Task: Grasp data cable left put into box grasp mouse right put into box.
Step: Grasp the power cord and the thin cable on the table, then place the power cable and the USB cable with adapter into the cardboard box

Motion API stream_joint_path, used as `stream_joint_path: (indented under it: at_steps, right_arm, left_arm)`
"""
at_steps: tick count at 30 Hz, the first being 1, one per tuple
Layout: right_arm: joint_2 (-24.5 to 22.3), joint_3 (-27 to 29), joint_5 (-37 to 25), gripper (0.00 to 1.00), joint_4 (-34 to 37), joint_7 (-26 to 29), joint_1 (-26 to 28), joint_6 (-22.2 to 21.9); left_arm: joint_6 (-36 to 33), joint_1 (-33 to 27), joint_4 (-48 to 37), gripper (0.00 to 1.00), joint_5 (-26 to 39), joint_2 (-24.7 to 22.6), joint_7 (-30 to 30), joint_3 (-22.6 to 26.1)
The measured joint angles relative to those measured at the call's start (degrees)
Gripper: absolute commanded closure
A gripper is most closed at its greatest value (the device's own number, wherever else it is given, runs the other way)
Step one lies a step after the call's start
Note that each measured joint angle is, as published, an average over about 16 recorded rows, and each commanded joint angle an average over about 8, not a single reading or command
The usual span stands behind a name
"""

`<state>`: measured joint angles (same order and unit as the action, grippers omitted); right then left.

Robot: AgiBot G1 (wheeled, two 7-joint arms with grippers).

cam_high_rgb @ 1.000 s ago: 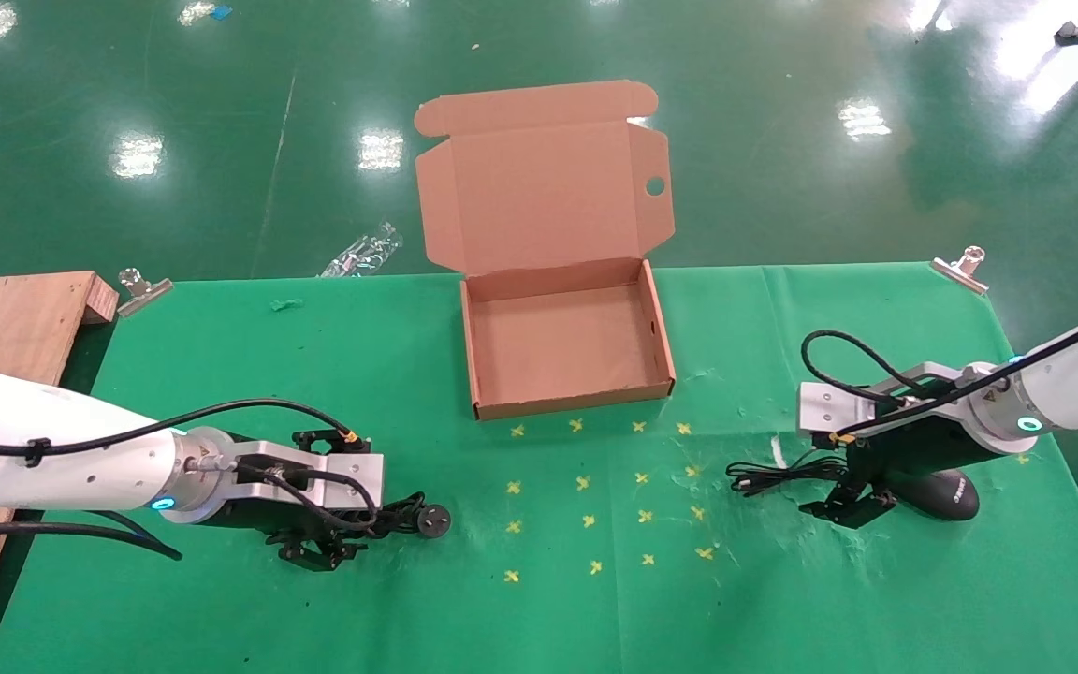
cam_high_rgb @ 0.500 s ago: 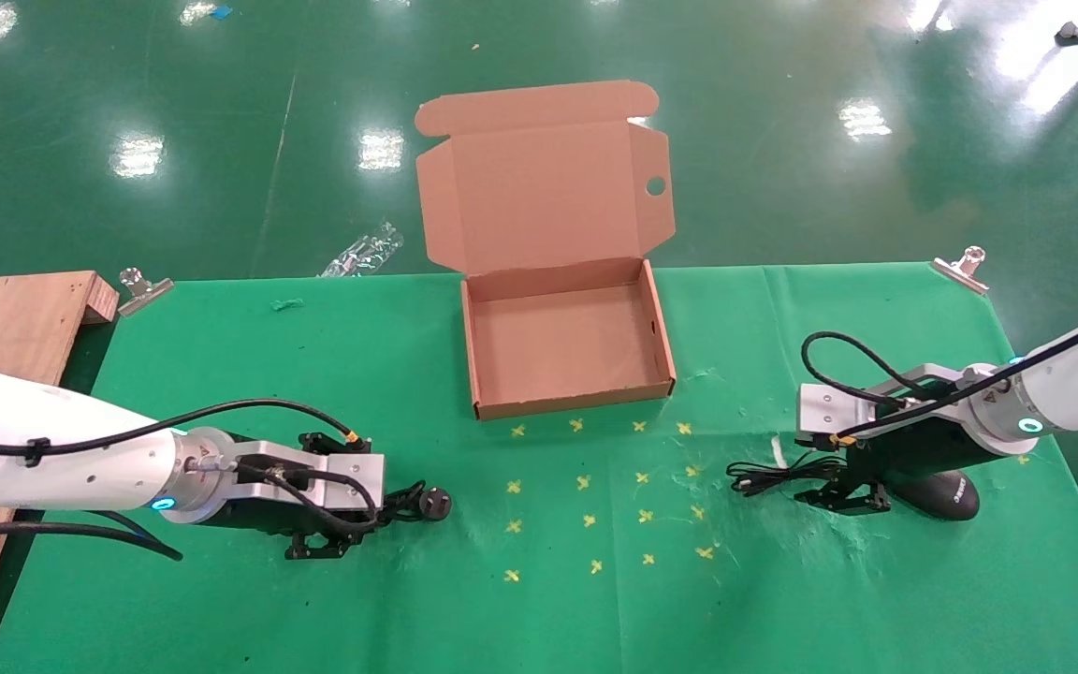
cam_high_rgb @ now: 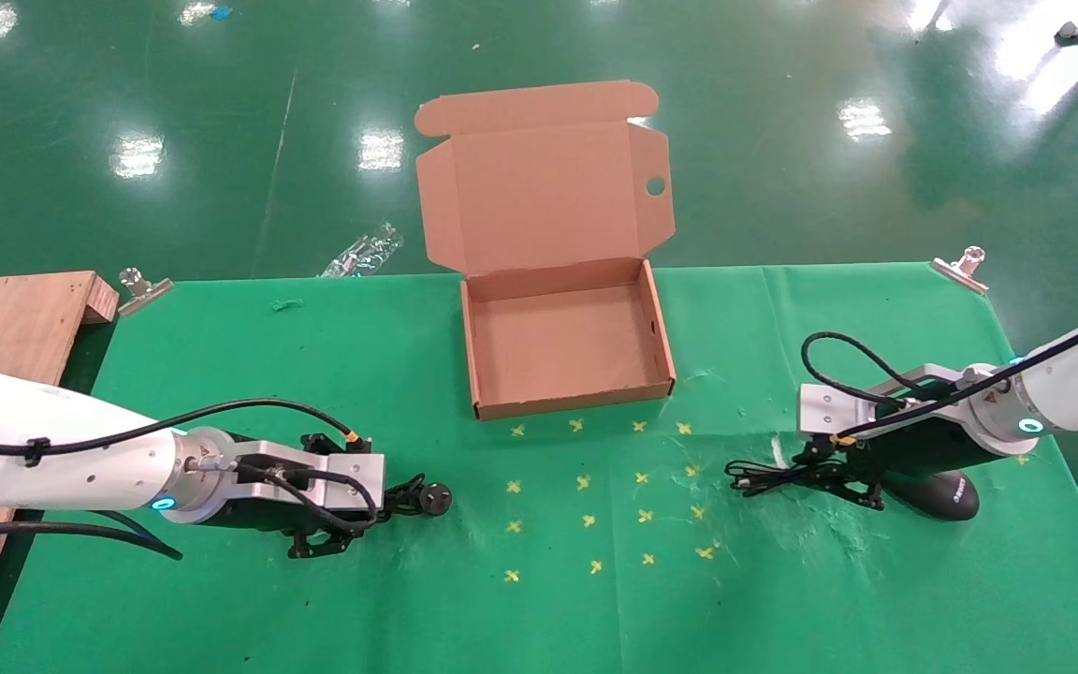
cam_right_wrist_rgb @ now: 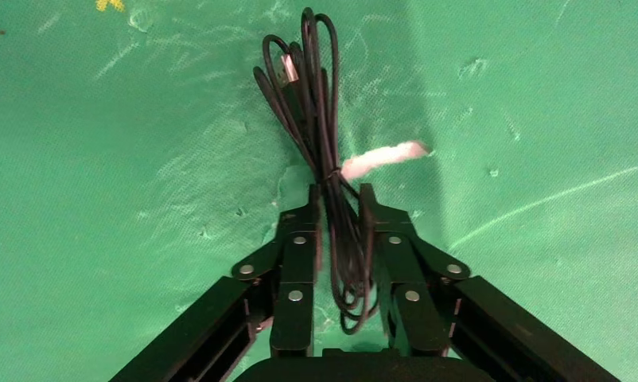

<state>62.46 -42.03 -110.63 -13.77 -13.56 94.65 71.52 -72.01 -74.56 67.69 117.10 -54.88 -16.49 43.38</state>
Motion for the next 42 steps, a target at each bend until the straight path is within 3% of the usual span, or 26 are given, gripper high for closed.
stream_joint_path:
  at_steps: [11, 23, 31, 40, 42]
  right_arm:
    - [-0.33, 0.36, 0.54, 1.0, -0.2, -0.1, 0.35, 0.47]
    - [-3.57, 3.93, 5.89, 1.0, -3.26, -1.29, 4.47, 5.02]
    - [-6.16, 5.16, 7.3, 1.0, -8.52, 0.39, 8.02, 7.73]
    - [-10.42, 5.72, 7.08, 1.0, -19.62, 6.72, 10.8, 10.63]
    - [-11.48, 5.96, 7.16, 1.0, -22.73, 8.49, 11.04, 11.19]
  left_arm:
    - [-0.43, -1.1, 0.71, 1.0, -0.93, 0.83, 0.57, -0.71]
    - [-2.4, -8.0, 2.45, 1.0, -6.41, 1.43, 1.32, -4.29]
    - [1.61, -11.69, -1.16, 1.0, -1.95, -8.61, -2.2, -2.47]
    - [12.02, -13.0, -7.37, 1.0, 6.85, -20.93, -7.23, 5.98]
    - [14.35, -13.31, -8.44, 0.75, 7.71, -22.34, -8.33, 8.37]
